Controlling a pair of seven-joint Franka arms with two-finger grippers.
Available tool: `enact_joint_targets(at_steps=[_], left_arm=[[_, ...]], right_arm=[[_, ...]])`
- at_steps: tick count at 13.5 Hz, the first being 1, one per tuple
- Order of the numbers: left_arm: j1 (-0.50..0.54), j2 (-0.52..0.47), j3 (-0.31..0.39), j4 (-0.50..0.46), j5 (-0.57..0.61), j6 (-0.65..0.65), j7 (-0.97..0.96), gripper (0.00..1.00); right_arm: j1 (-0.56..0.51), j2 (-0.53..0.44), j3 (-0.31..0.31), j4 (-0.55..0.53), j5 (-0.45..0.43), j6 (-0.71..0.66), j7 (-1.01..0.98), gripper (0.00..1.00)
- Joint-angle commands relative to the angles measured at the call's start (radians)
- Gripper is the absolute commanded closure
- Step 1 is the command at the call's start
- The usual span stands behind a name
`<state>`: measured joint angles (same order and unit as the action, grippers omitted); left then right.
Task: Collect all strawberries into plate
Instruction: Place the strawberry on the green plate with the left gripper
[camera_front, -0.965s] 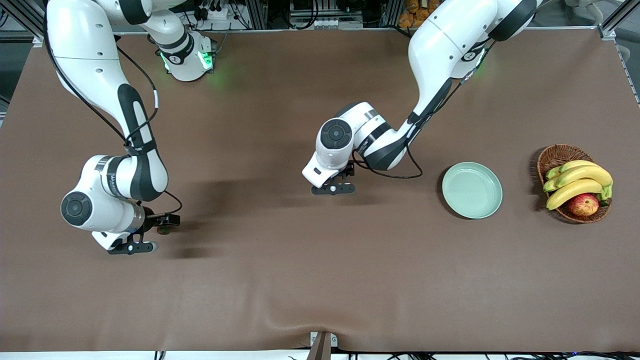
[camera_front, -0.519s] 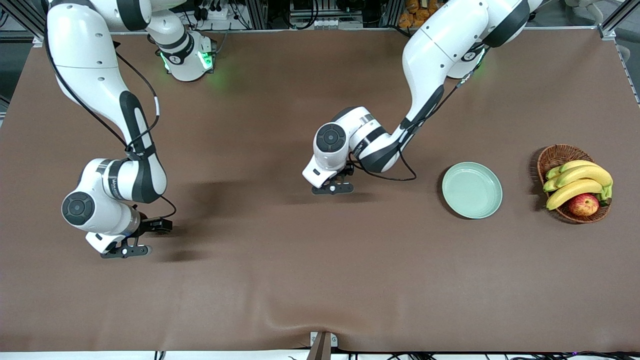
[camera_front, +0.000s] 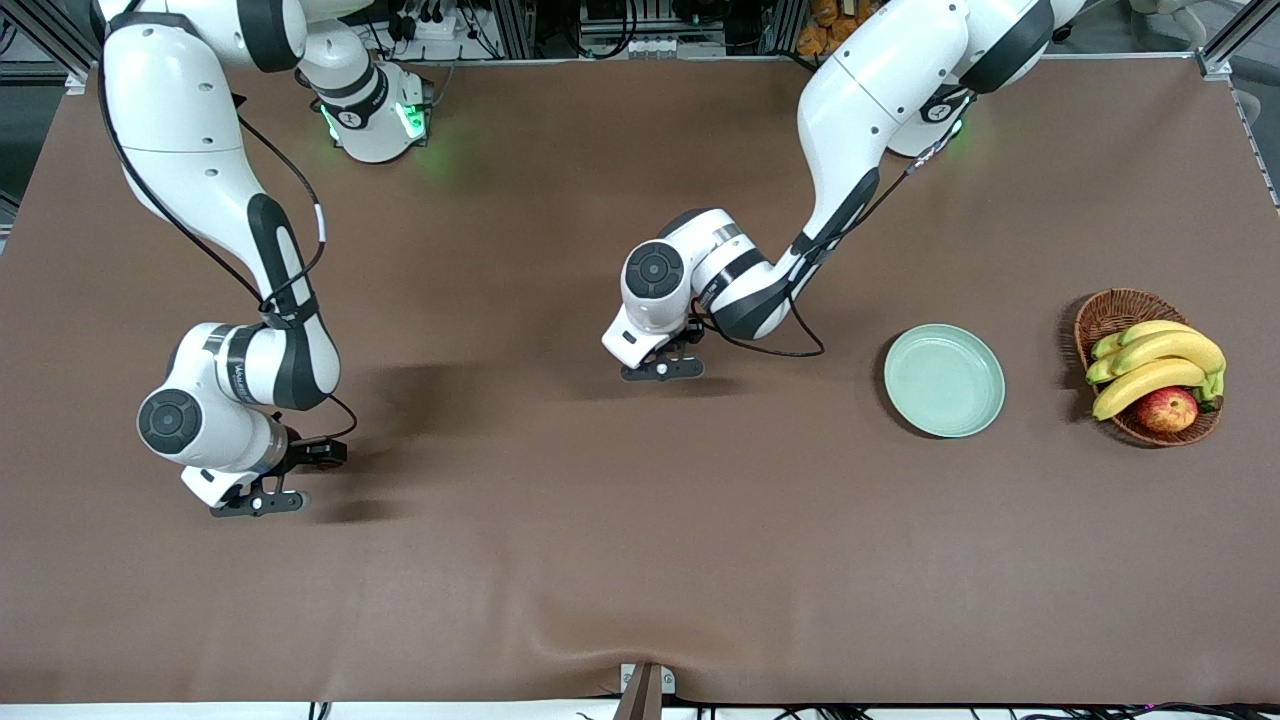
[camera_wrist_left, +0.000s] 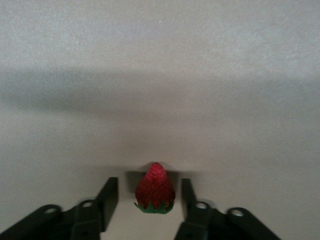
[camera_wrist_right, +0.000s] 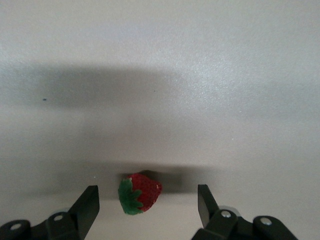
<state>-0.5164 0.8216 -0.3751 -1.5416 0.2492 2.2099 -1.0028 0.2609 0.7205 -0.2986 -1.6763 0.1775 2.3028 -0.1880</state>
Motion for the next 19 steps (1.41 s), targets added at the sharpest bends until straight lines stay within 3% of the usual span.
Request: enact_joint_targets(at_steps=[1,2,3,6,8,11,13,17,19], left_arm=[[-0.002,-0.006,0.007,-0.011,0.028,-0.001,-0.025,0.83],[0.001,-0.007,0.007,-0.011,0.028,-0.001,-0.025,0.98],[0.007,-0.018,0.007,-0.011,0.027,-0.007,-0.025,1.0],[0.085,-0.117,0.004,-0.012,0.025,-0.137,-0.022,1.0],[0.16,-0.197,0.004,-0.015,0.027,-0.244,0.002,1.0],[0.29,-0.274,0.001,-0.058,0.027,-0.321,0.152,1.0],[0.395,-0.334,-0.001,-0.132,0.027,-0.334,0.298,1.0],[0.6,-0.375,-0.004,-0.267,0.028,-0.322,0.509,1.0],[0.66,-0.369,-0.002,-0.339,0.032,-0.233,0.541,1.0]], right_arm=[[-0.012,-0.003,0.013,-0.011,-0.009,0.001,-0.008,0.36],[-0.011,-0.001,0.013,-0.016,-0.009,0.001,-0.007,0.41],[-0.009,-0.001,0.015,-0.019,-0.007,0.0,-0.007,0.47],[-0.003,-0.001,0.015,-0.017,-0.009,0.001,-0.005,0.64],[0.003,-0.003,0.015,-0.011,-0.007,0.004,-0.005,0.81],[0.006,-0.012,0.028,0.027,-0.001,0.01,0.002,0.98],[0.039,-0.029,0.052,0.076,0.039,0.001,0.05,0.98],[0.205,-0.056,0.053,0.072,0.172,-0.019,0.298,0.98],[0.311,-0.055,0.053,0.073,0.229,-0.081,0.451,0.98]])
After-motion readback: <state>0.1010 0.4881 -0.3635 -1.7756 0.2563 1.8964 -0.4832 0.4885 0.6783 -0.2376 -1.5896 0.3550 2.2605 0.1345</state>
